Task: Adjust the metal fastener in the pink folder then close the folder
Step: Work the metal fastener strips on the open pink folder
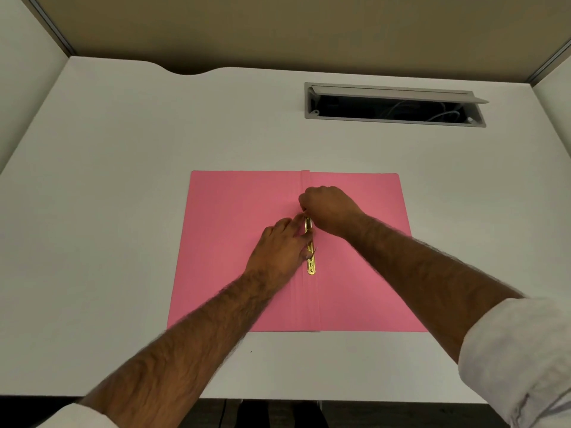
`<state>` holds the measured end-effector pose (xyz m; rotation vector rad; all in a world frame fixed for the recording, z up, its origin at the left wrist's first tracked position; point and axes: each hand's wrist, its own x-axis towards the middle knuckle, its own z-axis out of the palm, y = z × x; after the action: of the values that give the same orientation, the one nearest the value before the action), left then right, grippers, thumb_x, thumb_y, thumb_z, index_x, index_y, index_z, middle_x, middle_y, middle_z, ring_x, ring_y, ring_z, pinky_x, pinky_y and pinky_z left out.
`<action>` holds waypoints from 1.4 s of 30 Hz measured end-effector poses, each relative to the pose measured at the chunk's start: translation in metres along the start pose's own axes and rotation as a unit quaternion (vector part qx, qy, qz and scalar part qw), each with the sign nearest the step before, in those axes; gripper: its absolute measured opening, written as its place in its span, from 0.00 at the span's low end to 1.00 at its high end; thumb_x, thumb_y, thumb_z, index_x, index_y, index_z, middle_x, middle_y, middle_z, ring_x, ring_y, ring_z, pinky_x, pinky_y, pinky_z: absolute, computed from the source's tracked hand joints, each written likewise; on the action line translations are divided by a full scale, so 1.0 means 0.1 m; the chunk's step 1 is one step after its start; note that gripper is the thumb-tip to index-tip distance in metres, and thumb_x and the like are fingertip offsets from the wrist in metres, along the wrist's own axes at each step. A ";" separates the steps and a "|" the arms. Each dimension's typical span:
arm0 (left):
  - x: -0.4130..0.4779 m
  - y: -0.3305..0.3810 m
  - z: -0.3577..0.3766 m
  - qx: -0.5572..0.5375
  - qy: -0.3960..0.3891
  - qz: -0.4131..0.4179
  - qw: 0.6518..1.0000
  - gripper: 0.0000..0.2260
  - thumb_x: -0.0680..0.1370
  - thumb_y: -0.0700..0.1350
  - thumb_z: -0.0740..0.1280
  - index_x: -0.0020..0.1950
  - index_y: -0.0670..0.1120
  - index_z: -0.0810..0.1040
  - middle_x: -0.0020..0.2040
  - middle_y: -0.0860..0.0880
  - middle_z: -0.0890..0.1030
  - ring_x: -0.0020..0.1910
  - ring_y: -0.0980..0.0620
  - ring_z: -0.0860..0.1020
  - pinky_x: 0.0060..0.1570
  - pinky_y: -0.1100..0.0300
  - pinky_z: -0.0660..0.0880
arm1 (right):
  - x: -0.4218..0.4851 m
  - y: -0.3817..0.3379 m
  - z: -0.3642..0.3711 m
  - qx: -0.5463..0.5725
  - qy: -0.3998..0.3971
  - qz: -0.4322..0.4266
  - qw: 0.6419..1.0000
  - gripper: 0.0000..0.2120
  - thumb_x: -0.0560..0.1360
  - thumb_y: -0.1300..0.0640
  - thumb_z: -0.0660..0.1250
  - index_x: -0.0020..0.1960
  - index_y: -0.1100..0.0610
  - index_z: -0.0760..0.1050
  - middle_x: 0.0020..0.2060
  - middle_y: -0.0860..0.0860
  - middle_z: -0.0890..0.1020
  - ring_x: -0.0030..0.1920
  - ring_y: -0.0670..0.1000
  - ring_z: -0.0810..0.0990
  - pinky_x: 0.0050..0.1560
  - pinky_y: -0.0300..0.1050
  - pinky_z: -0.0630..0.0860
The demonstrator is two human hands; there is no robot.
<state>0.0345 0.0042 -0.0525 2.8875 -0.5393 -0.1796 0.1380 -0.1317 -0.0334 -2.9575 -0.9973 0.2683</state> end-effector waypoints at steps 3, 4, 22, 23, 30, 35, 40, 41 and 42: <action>0.00 -0.01 -0.01 -0.002 -0.001 0.001 1.000 0.20 0.80 0.50 0.66 0.72 0.48 0.73 0.77 0.44 0.67 0.71 0.43 0.70 0.66 0.47 0.71 | 0.06 0.02 -0.01 0.019 -0.011 0.007 1.000 0.05 0.74 0.63 0.69 0.50 0.61 0.79 0.42 0.55 0.82 0.38 0.51 0.74 0.39 0.44 0.71; 0.00 -0.01 0.00 0.000 -0.002 0.003 1.000 0.20 0.80 0.50 0.66 0.72 0.48 0.73 0.77 0.44 0.67 0.71 0.43 0.69 0.66 0.47 0.71 | 0.08 0.04 -0.02 0.050 -0.021 0.029 0.998 0.05 0.75 0.63 0.69 0.50 0.61 0.80 0.44 0.56 0.82 0.40 0.52 0.76 0.41 0.45 0.71; 0.04 -0.05 -0.06 0.031 -0.037 0.016 0.999 0.20 0.81 0.52 0.62 0.73 0.50 0.70 0.80 0.49 0.62 0.71 0.41 0.68 0.59 0.45 0.73 | -0.18 0.00 0.21 0.324 0.115 0.293 0.892 0.04 0.75 0.60 0.71 0.49 0.58 0.79 0.43 0.50 0.81 0.43 0.49 0.77 0.41 0.42 0.72; 0.05 -0.05 -0.06 0.033 -0.040 0.017 0.999 0.20 0.81 0.52 0.61 0.74 0.50 0.70 0.80 0.49 0.62 0.71 0.41 0.67 0.59 0.45 0.73 | -0.26 -0.02 0.23 0.323 0.121 0.287 0.894 0.03 0.76 0.60 0.70 0.50 0.58 0.80 0.44 0.50 0.81 0.43 0.49 0.77 0.43 0.43 0.74; 0.06 -0.04 -0.07 0.033 -0.048 0.016 0.998 0.22 0.81 0.53 0.62 0.75 0.50 0.68 0.80 0.50 0.60 0.72 0.42 0.66 0.61 0.46 0.72 | -0.69 -0.15 0.39 0.313 0.130 0.275 0.900 0.03 0.76 0.62 0.68 0.48 0.57 0.80 0.45 0.51 0.81 0.42 0.49 0.77 0.40 0.37 0.70; 0.05 -0.04 -0.08 0.027 -0.044 0.012 0.999 0.21 0.80 0.53 0.64 0.74 0.52 0.70 0.80 0.50 0.62 0.71 0.41 0.68 0.60 0.44 0.73 | -0.85 -0.33 0.39 0.320 0.128 0.231 0.910 0.08 0.77 0.62 0.67 0.54 0.58 0.82 0.47 0.53 0.82 0.44 0.51 0.79 0.47 0.45 0.77; 0.07 -0.06 -0.06 0.028 -0.047 0.014 0.998 0.22 0.81 0.54 0.63 0.75 0.51 0.69 0.80 0.50 0.61 0.71 0.41 0.67 0.60 0.44 0.72 | -1.04 -0.48 0.40 0.343 0.140 0.187 0.910 0.07 0.75 0.63 0.70 0.52 0.57 0.84 0.44 0.54 0.83 0.43 0.51 0.80 0.47 0.49 0.79; 0.07 -0.06 -0.05 0.026 -0.048 0.013 0.998 0.23 0.81 0.54 0.63 0.75 0.51 0.69 0.80 0.50 0.61 0.71 0.41 0.67 0.60 0.44 0.72 | -1.07 -0.50 0.41 0.343 0.143 0.181 0.911 0.07 0.75 0.63 0.71 0.51 0.56 0.85 0.43 0.53 0.83 0.42 0.50 0.80 0.46 0.48 0.78; 0.07 -0.06 -0.05 0.025 -0.049 0.011 0.998 0.23 0.81 0.55 0.62 0.75 0.51 0.69 0.80 0.50 0.61 0.71 0.41 0.67 0.61 0.44 0.72 | -1.10 -0.52 0.41 0.340 0.145 0.176 0.912 0.08 0.74 0.63 0.71 0.51 0.55 0.85 0.43 0.52 0.84 0.41 0.49 0.79 0.46 0.47 0.78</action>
<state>0.0441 0.0080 -0.0492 2.9307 -0.6012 -0.3101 0.0140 -0.1586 -0.0534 -2.3964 -0.2450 0.1307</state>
